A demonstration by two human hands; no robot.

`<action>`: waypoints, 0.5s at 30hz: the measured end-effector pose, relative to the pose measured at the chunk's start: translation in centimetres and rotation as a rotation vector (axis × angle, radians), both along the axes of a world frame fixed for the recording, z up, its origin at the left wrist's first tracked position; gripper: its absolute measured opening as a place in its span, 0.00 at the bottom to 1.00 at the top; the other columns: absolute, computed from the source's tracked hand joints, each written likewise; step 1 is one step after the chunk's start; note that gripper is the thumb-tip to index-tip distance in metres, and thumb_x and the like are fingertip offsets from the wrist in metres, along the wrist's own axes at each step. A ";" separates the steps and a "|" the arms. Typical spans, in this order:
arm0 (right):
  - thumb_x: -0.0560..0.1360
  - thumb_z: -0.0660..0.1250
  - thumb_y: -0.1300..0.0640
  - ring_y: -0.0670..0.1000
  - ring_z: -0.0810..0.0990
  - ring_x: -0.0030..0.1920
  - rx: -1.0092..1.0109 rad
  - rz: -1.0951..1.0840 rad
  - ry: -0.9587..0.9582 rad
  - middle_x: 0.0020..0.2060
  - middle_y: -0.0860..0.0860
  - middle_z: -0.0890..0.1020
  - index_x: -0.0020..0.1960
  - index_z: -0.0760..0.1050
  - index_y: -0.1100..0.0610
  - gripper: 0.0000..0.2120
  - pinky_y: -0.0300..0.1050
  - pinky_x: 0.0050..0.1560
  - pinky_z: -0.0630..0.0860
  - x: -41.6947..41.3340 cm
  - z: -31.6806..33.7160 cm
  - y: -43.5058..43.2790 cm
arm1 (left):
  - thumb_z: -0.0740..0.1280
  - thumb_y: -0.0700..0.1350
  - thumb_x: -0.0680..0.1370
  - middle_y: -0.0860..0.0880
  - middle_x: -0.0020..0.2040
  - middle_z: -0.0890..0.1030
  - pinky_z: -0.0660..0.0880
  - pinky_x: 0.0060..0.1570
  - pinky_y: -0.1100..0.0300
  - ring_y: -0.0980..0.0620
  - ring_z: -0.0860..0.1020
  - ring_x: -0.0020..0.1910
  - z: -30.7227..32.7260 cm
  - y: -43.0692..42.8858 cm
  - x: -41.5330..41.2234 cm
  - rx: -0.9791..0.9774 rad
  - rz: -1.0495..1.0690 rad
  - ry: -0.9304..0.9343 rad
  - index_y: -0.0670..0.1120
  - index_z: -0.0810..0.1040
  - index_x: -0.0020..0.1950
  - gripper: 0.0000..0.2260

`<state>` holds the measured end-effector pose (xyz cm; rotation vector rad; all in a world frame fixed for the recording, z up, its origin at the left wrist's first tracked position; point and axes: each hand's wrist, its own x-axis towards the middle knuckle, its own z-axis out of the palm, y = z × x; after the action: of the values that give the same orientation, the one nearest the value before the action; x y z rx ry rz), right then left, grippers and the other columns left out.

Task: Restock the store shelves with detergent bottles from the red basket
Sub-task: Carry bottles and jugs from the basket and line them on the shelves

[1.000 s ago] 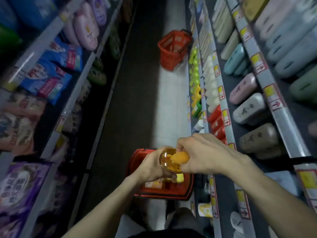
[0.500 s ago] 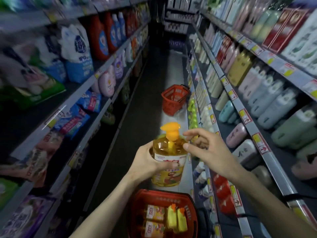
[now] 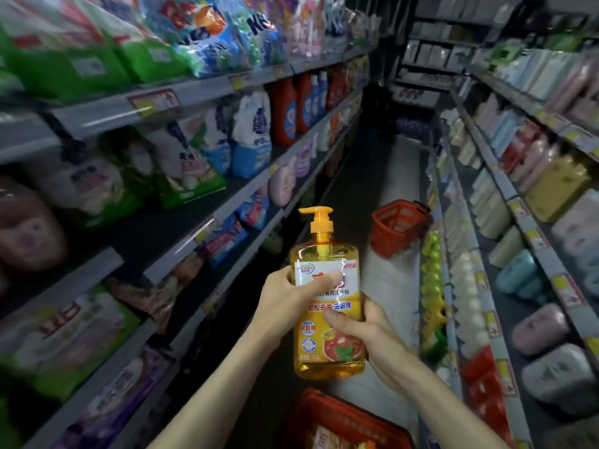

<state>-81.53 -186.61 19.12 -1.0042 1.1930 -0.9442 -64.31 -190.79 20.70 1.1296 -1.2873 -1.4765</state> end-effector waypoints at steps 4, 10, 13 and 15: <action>0.67 0.82 0.54 0.61 0.87 0.58 0.020 0.062 -0.080 0.58 0.58 0.88 0.70 0.75 0.55 0.34 0.64 0.64 0.81 2.6 -0.5 -1.4 | 0.72 0.58 0.79 0.48 0.58 0.88 0.82 0.62 0.47 0.48 0.87 0.56 0.9 0.6 3.4 0.040 0.000 -0.034 0.48 0.79 0.66 0.20; 0.68 0.82 0.50 0.59 0.87 0.59 0.042 0.337 -0.088 0.59 0.56 0.87 0.71 0.74 0.53 0.34 0.65 0.67 0.79 6.2 -1.4 -2.6 | 0.65 0.61 0.82 0.52 0.61 0.87 0.78 0.67 0.46 0.51 0.86 0.60 0.7 4.2 8.6 0.112 0.187 -0.097 0.52 0.79 0.68 0.19; 0.63 0.84 0.43 0.56 0.87 0.60 -0.007 0.464 -0.077 0.59 0.54 0.87 0.71 0.74 0.51 0.40 0.64 0.68 0.79 8.2 -1.0 -2.8 | 0.65 0.59 0.82 0.54 0.59 0.87 0.81 0.58 0.54 0.54 0.86 0.56 1.0 6.8 9.8 0.123 0.376 -0.059 0.53 0.78 0.69 0.18; 0.64 0.83 0.41 0.54 0.87 0.60 -0.047 0.558 -0.072 0.59 0.52 0.87 0.71 0.75 0.50 0.39 0.63 0.68 0.79 9.2 -0.6 -2.9 | 0.64 0.58 0.84 0.53 0.58 0.88 0.82 0.48 0.61 0.55 0.86 0.55 1.6 8.5 10.1 0.115 0.468 -0.052 0.53 0.78 0.70 0.17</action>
<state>-72.28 -189.49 18.53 -1.2435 0.7675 -0.5596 -54.20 -182.30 22.29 1.4376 -0.8961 -1.1847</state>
